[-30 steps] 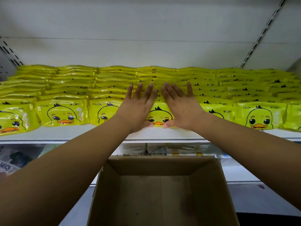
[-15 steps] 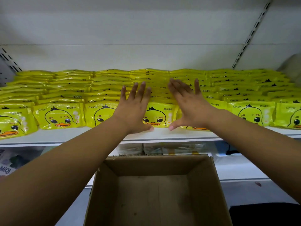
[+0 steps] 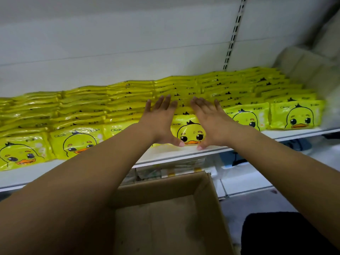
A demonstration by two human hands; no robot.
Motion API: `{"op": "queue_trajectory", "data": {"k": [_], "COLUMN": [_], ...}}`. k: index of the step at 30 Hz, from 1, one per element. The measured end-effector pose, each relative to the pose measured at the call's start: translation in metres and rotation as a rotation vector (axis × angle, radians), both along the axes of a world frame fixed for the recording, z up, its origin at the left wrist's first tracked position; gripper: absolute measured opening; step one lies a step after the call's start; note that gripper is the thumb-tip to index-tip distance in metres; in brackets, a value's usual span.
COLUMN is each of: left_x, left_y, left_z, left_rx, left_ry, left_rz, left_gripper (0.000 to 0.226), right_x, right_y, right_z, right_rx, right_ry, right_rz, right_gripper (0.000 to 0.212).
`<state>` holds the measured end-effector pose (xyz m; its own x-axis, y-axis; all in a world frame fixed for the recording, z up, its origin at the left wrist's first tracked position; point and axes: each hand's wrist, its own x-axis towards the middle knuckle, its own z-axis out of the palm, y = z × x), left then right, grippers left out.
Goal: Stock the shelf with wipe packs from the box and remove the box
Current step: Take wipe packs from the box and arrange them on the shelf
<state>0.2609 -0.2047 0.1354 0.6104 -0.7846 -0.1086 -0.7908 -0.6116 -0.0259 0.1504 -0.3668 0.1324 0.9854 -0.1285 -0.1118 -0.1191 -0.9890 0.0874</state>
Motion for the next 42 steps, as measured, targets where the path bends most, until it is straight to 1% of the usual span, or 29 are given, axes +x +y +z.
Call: {"op": "queue_trajectory", "data": {"k": [2, 5, 9, 12, 15, 19, 22, 27, 30, 32, 34, 38, 42], "left_x": [0.002, 0.004, 0.006, 0.005, 0.008, 0.009, 0.008, 0.011, 0.009, 0.004, -0.006, -0.035, -0.058], "left_y": [-0.005, -0.008, -0.013, -0.015, -0.017, -0.02, -0.023, -0.024, -0.023, -0.023, -0.03, -0.066, -0.111], "left_z": [-0.004, -0.011, -0.016, -0.017, -0.018, -0.021, -0.022, -0.021, -0.017, -0.012, -0.008, -0.001, -0.002], "left_rx": [0.02, 0.005, -0.019, -0.02, 0.0, 0.01, 0.0, -0.001, 0.021, 0.011, -0.022, -0.086, -0.102], "left_ry": [-0.025, -0.112, -0.185, -0.195, -0.219, -0.31, -0.354, -0.323, -0.275, -0.238, -0.209, -0.171, -0.113], "left_rz": [0.029, 0.023, 0.043, 0.05, 0.037, 0.02, 0.009, 0.019, 0.036, 0.041, 0.032, -0.039, -0.045], "left_gripper": [0.143, 0.14, 0.133, 0.133, 0.134, 0.126, 0.123, 0.129, 0.135, 0.139, 0.14, 0.136, 0.133], "right_x": [0.007, 0.016, 0.024, 0.024, 0.022, 0.027, 0.03, 0.031, 0.022, 0.011, -0.005, -0.034, -0.05], "right_y": [-0.004, -0.009, -0.012, -0.018, -0.026, -0.024, -0.023, -0.025, -0.029, -0.037, -0.051, -0.089, -0.129], "right_z": [-0.002, -0.003, -0.008, -0.009, -0.01, -0.017, -0.021, -0.021, -0.02, -0.018, -0.015, -0.001, 0.007], "right_rx": [-0.033, -0.052, -0.043, -0.009, 0.006, -0.135, -0.185, -0.164, -0.106, -0.078, -0.077, -0.095, -0.096], "right_ry": [-0.002, -0.015, -0.072, -0.081, -0.075, -0.121, -0.179, -0.177, -0.183, -0.161, -0.137, -0.106, -0.055], "right_rz": [0.017, 0.023, -0.009, 0.007, 0.004, 0.002, -0.012, -0.029, -0.062, -0.043, 0.004, 0.038, 0.013], "right_gripper": [0.151, 0.153, 0.156, 0.154, 0.146, 0.129, 0.126, 0.13, 0.14, 0.147, 0.149, 0.147, 0.148]}}
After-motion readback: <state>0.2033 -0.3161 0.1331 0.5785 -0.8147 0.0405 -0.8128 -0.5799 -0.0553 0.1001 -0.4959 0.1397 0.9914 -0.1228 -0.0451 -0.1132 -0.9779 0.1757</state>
